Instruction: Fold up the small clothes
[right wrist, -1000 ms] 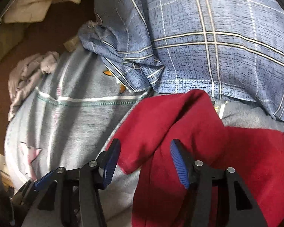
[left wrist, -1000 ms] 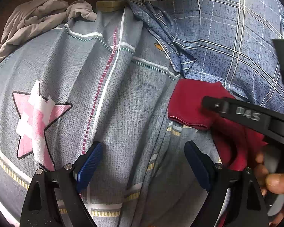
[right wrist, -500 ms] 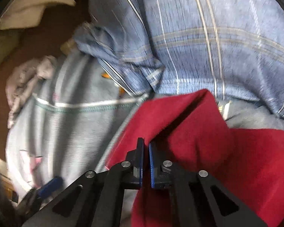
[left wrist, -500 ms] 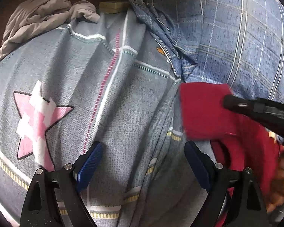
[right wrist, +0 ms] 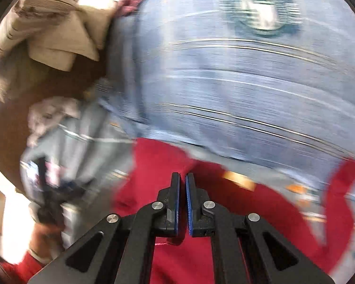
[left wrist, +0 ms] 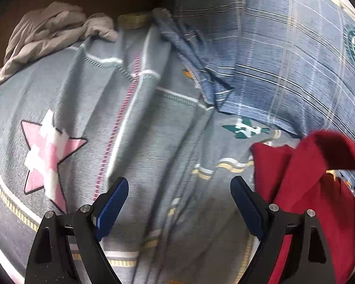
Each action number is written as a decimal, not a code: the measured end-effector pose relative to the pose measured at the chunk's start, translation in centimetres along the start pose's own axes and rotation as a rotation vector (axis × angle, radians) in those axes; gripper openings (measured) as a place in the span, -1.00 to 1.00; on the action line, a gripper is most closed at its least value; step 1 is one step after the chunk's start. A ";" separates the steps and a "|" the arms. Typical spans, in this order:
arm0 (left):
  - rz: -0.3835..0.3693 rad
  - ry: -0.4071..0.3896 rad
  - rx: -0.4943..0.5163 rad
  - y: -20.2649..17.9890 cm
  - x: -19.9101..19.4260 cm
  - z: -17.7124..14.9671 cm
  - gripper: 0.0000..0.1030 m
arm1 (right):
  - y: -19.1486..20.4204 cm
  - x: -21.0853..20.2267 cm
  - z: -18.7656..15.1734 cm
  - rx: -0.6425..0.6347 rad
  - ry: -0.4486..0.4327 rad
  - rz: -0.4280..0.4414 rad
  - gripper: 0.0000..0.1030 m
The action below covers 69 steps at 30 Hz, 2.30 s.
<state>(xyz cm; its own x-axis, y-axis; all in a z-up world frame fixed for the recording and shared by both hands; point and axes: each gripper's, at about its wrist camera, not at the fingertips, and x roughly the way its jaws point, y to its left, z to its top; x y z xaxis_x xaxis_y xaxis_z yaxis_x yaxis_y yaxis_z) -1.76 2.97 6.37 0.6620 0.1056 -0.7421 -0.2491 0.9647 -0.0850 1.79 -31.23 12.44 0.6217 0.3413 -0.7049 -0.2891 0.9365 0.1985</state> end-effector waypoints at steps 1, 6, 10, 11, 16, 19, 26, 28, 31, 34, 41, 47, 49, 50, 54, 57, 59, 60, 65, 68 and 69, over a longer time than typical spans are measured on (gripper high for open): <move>-0.004 -0.006 0.015 -0.5 -0.2 -0.1 0.71 | -1.5 -0.3 -0.7 0.007 0.029 -0.056 -0.92; -0.015 -0.004 0.083 -2.1 -0.4 -0.8 0.71 | -8.2 1.5 -4.5 0.033 0.166 -0.433 -0.80; -0.017 0.009 0.120 -3.1 -0.1 -1.2 0.71 | -9.0 0.6 -5.3 0.176 0.106 -0.272 -0.62; -0.019 0.016 0.131 -3.4 0.2 -1.3 0.71 | -7.5 0.5 -5.1 0.139 0.078 -0.224 -0.19; 0.006 0.040 0.161 -3.8 1.3 -1.1 0.71 | 0.7 3.3 -4.3 -0.106 0.066 -0.128 0.51; -0.014 0.046 0.131 -3.5 1.4 -0.7 0.71 | 1.0 3.6 -5.7 -0.146 0.083 -0.203 0.50; -0.045 0.030 0.156 -4.8 1.6 -1.0 0.71 | -7.7 0.8 -10.0 0.192 0.087 -0.260 0.55; -0.044 0.019 0.167 -5.2 1.7 -1.1 0.71 | -8.7 1.2 -10.5 0.231 0.090 -0.209 0.53; -0.056 0.014 0.172 -5.6 1.8 -1.2 0.71 | -9.3 3.1 -10.6 0.257 0.125 -0.212 -0.01; -0.069 0.020 0.162 -5.4 1.8 -1.3 0.71 | -8.8 4.3 -10.6 0.211 0.155 -0.224 -0.74; -0.101 0.037 0.175 -5.3 1.7 -1.3 0.71 | -8.6 -0.1 -7.3 0.054 0.042 -0.412 -0.87; -0.076 0.051 0.182 -5.6 2.1 -1.3 0.71 | -12.2 0.2 -6.8 0.159 0.096 -0.492 -0.38; -0.025 0.049 0.197 -5.7 2.3 -1.4 0.71 | -11.2 -0.6 -7.0 0.182 0.049 -0.419 -0.03; 0.002 0.053 0.207 -5.8 2.5 -1.5 0.71 | -10.0 -0.8 -7.1 0.166 0.020 -0.373 0.04; 0.047 0.100 0.209 -5.8 3.7 -1.7 0.71 | -4.0 2.1 -6.8 0.043 0.046 -0.148 0.10; 0.054 0.099 0.198 -5.7 3.8 -1.3 0.71 | -0.2 5.4 -6.1 0.003 0.056 -0.066 0.10; 0.062 0.084 0.198 -5.6 3.5 -1.1 0.71 | 1.1 7.3 -5.6 0.020 0.049 -0.016 0.10; 0.063 0.076 0.193 -5.4 3.3 -1.0 0.71 | 1.4 8.6 -5.6 0.045 0.070 0.007 0.10; -0.041 0.012 0.106 -4.6 1.2 -0.5 0.71 | 3.9 9.9 -8.6 -0.066 0.177 -0.047 0.10; -0.133 -0.012 0.085 -5.1 0.1 -0.6 0.71 | 3.1 7.9 -9.1 -0.028 0.189 -0.011 0.18; -0.155 -0.017 0.107 -5.9 -0.1 -0.8 0.72 | 2.4 6.9 -9.0 -0.001 0.164 -0.013 0.27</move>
<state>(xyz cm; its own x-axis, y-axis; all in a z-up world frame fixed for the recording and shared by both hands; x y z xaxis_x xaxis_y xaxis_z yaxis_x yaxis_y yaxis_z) -0.92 -2.93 6.42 0.6983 -0.0435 -0.7144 -0.0669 0.9898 -0.1256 -1.20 -27.33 1.90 0.4980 0.3116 -0.8092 -0.2830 0.9405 0.1880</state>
